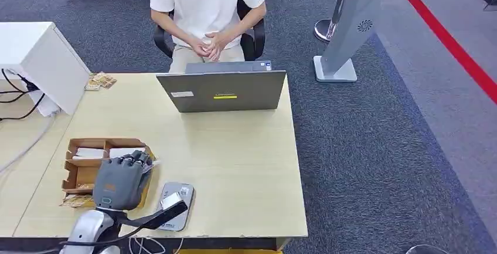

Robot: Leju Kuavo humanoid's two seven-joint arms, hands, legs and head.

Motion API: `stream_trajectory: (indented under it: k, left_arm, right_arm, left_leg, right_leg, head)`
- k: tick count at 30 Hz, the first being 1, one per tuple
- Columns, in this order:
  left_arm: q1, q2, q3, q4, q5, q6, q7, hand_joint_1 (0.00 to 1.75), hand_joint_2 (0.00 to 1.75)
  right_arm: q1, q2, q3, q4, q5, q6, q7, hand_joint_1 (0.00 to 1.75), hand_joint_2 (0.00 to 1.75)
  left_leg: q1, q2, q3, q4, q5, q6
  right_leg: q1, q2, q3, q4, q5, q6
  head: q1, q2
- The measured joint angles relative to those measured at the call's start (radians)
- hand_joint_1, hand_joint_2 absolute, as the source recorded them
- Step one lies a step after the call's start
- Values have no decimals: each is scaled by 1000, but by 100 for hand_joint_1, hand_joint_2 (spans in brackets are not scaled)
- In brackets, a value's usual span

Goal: Pass the card to the sensor for recognition and then transmit it.

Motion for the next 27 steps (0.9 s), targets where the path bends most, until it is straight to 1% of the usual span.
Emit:
stream_trajectory:
  k: [5,11,21,27]
  left_arm:
    - [28,-2,0,3,-8,-4,1,175,175]
    - [65,-16,0,18,-13,-4,13,175,175]
    - [124,-37,0,45,2,-44,10,175,175]
    - [131,-42,-30,69,11,-60,6,175,175]
  right_arm:
    - [0,0,-5,0,0,-1,0,0,0]
    - [0,0,-15,0,-4,-4,0,0,0]
    - [0,0,-23,0,-11,-5,0,0,0]
    - [0,0,-24,0,-10,-4,-2,0,0]
  left_leg:
    - [0,0,0,0,0,0]
    - [0,0,0,0,0,0]
    - [0,0,0,0,0,0]
    - [0,0,0,0,0,0]
  right_leg:
    - [0,0,0,0,0,0]
    - [0,0,0,0,0,0]
    - [0,0,0,0,0,0]
    - [0,0,0,0,0,0]
  head:
    - [0,0]
    - [0,0]
    - [0,0]
    - [0,0]
